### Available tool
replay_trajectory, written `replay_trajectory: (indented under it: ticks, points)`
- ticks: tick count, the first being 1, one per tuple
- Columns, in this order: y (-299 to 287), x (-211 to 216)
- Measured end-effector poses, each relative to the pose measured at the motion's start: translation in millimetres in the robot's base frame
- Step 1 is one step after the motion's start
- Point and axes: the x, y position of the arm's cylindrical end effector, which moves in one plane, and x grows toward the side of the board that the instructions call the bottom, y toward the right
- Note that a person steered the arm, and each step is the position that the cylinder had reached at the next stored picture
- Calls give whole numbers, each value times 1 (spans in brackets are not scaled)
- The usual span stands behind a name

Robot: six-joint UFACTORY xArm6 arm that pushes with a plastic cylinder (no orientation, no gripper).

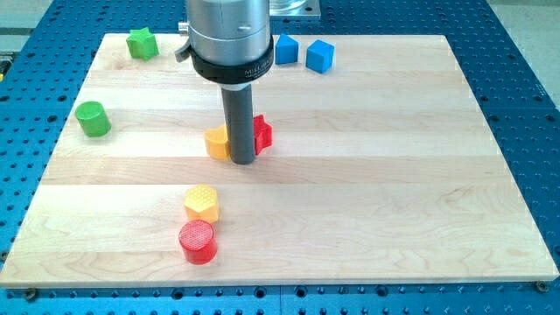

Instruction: Place the red star diagonal to the green circle

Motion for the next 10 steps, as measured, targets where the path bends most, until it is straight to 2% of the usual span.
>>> replay_trajectory:
  ticks: [1, 2, 3, 4, 5, 6, 7, 8, 9, 10]
  points:
    - [22, 13]
    - [43, -25]
    - [23, -104]
    - [57, -62]
    - [-10, -69]
    - [27, -111]
    - [38, -158]
    - [35, -97]
    - [-29, -107]
    - [-20, -160]
